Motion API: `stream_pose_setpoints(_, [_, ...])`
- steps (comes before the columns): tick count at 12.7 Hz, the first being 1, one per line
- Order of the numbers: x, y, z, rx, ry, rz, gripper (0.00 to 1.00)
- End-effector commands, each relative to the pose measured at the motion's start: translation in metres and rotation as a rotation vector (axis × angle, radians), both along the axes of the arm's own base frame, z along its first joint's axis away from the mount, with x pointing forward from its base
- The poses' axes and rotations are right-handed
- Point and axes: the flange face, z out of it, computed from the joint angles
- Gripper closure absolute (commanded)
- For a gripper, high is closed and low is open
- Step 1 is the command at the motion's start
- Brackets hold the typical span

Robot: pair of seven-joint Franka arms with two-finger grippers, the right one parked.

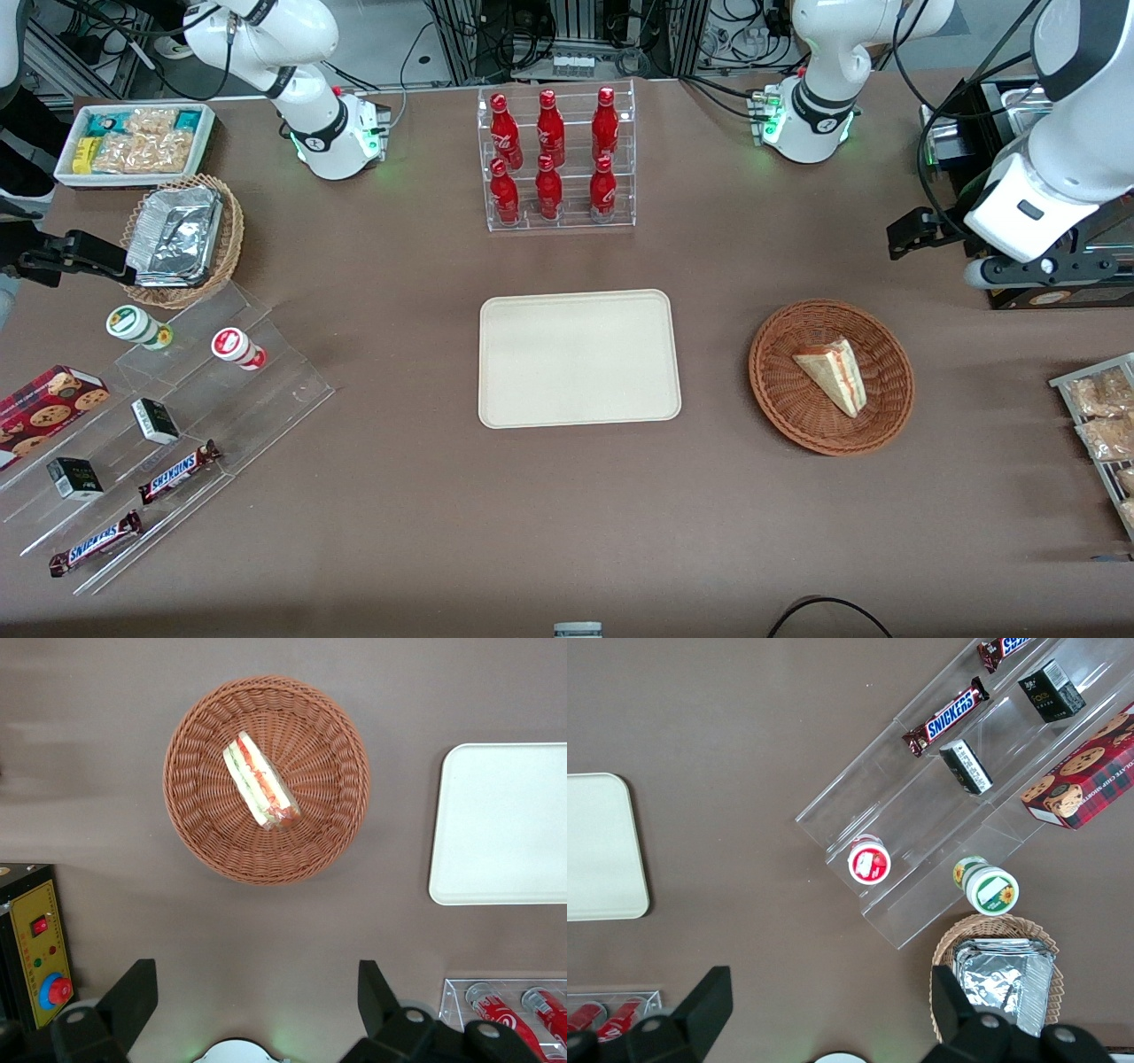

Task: Place sandwich from basket to tray

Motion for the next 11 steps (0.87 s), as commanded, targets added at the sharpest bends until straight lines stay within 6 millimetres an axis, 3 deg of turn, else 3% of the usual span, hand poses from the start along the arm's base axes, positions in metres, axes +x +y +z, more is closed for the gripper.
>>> stream_pose_setpoints(1, [0.012,-0.008,-0.028,-0.005,0.019,-0.025,0.00])
stream_pose_setpoints(5, [0.011,-0.008,-0.106,-0.003,-0.007,-0.023,0.00])
stream_pose_setpoints(8, [0.010,-0.006,-0.139,-0.003,-0.031,-0.018,0.00])
stream_pose_setpoints(11, [0.002,0.001,-0.191,-0.009,-0.093,-0.004,0.00])
